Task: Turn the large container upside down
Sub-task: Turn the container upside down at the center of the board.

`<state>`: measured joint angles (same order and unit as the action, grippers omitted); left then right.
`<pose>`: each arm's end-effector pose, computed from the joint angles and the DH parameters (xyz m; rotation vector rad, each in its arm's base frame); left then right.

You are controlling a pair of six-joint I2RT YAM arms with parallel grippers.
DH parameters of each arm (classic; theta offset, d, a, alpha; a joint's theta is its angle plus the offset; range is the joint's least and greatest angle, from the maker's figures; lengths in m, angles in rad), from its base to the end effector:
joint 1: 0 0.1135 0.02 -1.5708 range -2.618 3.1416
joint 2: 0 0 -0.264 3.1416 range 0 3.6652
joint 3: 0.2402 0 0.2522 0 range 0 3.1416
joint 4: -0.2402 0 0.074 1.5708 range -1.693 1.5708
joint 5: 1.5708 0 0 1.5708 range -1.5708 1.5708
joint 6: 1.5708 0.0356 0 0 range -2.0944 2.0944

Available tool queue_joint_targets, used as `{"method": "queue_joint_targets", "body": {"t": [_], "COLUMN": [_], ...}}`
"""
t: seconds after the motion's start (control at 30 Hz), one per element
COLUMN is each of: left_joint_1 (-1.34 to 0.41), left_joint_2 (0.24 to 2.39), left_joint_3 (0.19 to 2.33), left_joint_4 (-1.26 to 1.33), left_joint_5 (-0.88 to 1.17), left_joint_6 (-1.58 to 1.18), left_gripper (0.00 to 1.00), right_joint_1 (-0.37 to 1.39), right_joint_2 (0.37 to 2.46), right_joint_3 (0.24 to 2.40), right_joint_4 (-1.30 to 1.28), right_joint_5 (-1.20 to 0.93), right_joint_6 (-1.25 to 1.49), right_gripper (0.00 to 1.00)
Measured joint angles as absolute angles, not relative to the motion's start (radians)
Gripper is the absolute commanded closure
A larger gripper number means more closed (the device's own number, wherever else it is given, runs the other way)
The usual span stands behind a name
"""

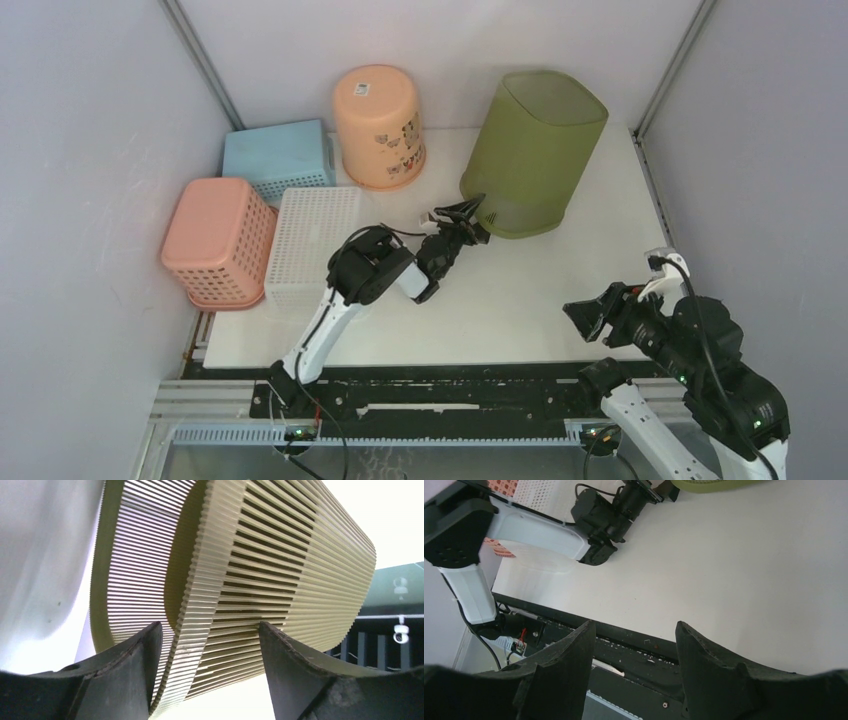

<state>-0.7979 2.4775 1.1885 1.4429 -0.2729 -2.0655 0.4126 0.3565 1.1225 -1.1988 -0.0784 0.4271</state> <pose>0.3285 -0.3231 0.0742 -1.3054 1.2865 -2.0573 0.0052 0.0053 0.3728 -0.0366 2.0557 0.6095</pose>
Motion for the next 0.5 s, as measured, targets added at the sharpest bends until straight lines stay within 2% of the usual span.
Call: {"method": "queue_joint_targets", "body": {"t": [0.17, 0.33, 0.5], "left_joint_1": [-0.806, -0.822, -0.828], "left_joint_2": [2.382, 2.250, 2.152], "left_joint_3": [1.085, 1.015, 1.009], "left_joint_4": [1.353, 1.121, 0.862], "left_joint_5": [-0.214, -0.128, -0.039], "left_joint_6": [-2.070, -2.053, -1.970], "left_gripper": [0.17, 0.14, 0.03], "right_joint_1": [0.413, 0.413, 0.413], "right_joint_2": [0.331, 0.315, 0.315], "right_joint_3": [1.039, 0.973, 0.944], "right_joint_4": [-1.169, -1.140, -1.109], "right_joint_5": [-0.100, -0.120, -0.139], "right_joint_6": [0.436, 0.445, 0.452], "right_gripper": [0.31, 0.31, 0.31]}}
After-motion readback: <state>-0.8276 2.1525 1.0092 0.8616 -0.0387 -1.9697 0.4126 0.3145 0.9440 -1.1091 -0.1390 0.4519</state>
